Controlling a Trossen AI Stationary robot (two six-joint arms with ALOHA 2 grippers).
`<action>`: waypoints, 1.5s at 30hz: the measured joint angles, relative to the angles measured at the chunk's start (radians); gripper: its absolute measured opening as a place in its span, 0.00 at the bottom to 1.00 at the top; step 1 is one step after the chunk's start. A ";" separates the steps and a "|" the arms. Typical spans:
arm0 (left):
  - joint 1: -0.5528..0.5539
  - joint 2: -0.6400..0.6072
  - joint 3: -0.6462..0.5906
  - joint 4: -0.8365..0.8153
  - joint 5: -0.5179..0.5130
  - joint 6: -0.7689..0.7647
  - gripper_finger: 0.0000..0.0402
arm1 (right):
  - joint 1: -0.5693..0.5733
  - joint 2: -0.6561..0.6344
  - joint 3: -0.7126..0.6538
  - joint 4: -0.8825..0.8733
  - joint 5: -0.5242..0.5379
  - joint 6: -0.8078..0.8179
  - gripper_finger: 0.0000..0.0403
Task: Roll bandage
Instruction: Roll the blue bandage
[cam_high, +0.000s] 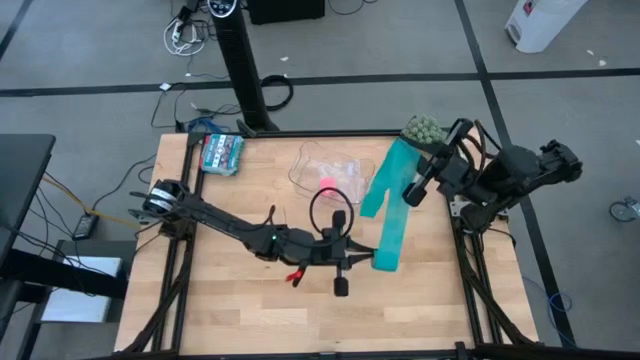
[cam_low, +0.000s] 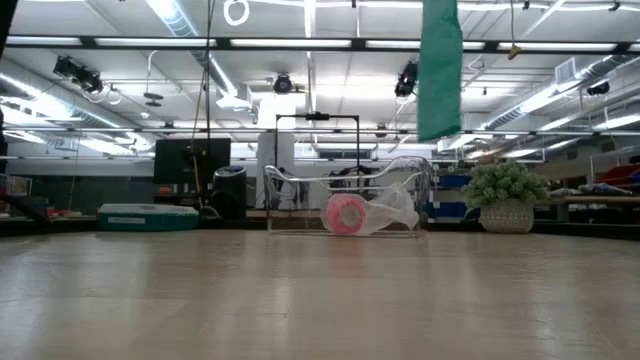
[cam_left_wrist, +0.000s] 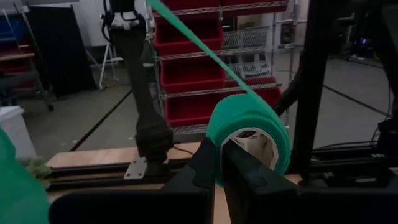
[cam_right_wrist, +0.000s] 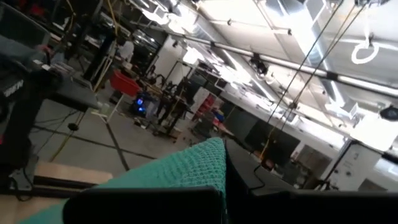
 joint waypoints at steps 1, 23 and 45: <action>-0.003 0.000 0.000 0.007 0.000 0.001 0.06 | -0.007 -0.002 0.000 -0.018 0.000 0.018 0.00; -0.092 0.000 0.027 0.035 -0.012 0.120 0.06 | -0.221 -0.010 -0.023 -0.447 -0.109 0.428 0.00; -0.111 0.000 0.138 0.050 0.049 0.226 0.06 | -0.234 -0.170 -0.387 -0.427 -0.114 0.655 0.00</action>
